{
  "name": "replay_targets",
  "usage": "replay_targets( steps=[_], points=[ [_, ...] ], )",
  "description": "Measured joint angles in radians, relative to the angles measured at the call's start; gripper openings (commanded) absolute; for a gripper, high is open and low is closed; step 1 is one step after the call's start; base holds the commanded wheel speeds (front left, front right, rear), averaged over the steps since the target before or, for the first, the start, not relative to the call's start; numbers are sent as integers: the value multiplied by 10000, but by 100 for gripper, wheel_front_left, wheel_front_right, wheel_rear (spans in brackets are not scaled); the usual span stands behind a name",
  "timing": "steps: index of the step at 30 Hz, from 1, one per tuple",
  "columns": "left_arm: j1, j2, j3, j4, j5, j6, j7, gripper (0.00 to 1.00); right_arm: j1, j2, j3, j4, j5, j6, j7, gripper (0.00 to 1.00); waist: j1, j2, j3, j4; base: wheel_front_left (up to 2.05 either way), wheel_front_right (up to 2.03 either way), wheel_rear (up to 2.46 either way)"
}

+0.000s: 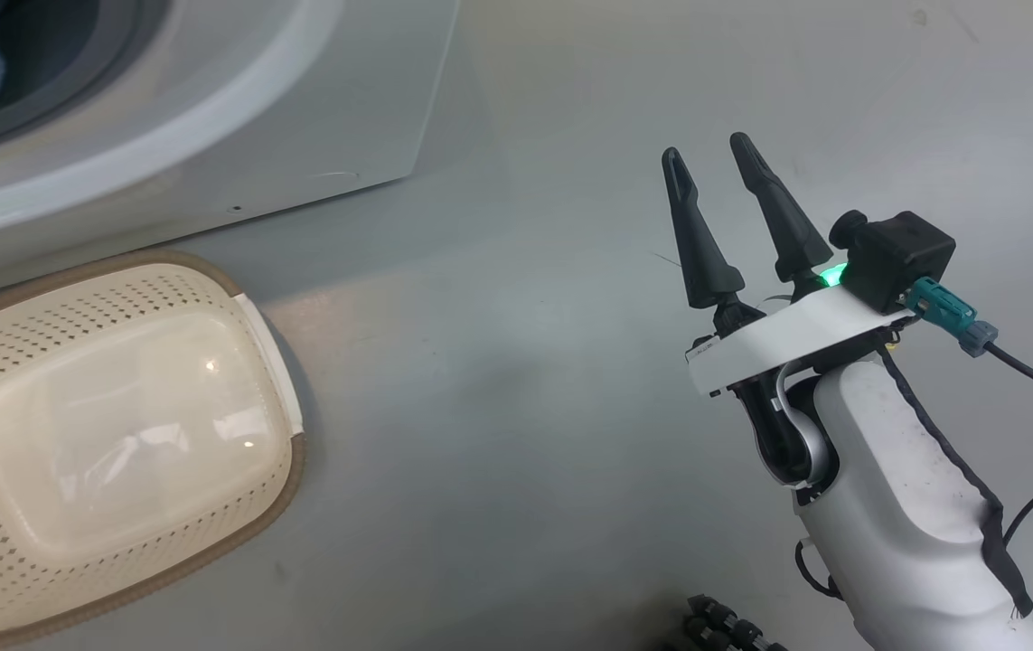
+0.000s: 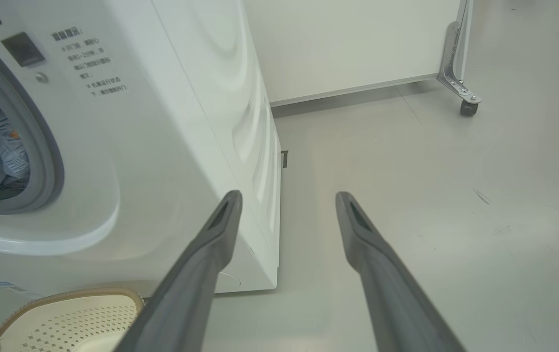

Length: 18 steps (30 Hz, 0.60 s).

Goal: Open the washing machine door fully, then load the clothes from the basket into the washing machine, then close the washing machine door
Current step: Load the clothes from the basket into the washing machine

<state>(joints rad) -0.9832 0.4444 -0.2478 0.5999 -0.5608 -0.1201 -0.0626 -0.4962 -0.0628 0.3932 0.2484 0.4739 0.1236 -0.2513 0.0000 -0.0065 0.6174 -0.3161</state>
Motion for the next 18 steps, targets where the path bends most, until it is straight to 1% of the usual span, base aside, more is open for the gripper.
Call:
replay_targets(
  steps=[4,8,10,11,12,13,14,18],
  points=[
    [-705,190,-105,125,314,86,88,0,1,17,23,-12,44,0,0,100,0,0,92,-334,0,0,0],
    [-1612,240,-44,-107,585,96,-337,0,1,25,-2,-42,111,0,0,100,0,0,212,-623,0,0,0],
    [-1850,242,36,-40,602,222,-437,0,1,27,-21,-48,113,0,0,100,0,0,281,-737,0,0,0],
    [-1864,245,35,73,640,278,-449,8,2,38,-48,-50,111,0,0,100,0,0,312,-784,0,0,0],
    [-1859,244,21,251,706,316,-449,32,2,46,-86,-58,111,0,0,100,0,0,344,-823,0,0,0],
    [-1853,244,4,430,754,387,-441,64,2,46,-105,-63,111,0,0,100,0,0,370,-853,0,0,0],
    [-1851,244,12,619,752,433,-407,100,2,54,-113,-65,111,0,0,100,0,0,390,-876,0,0,0],
    [-1841,230,-23,1250,721,483,-12,100,3,61,-169,-67,111,0,0,100,0,0,416,-896,0,0,0]
  ],
)
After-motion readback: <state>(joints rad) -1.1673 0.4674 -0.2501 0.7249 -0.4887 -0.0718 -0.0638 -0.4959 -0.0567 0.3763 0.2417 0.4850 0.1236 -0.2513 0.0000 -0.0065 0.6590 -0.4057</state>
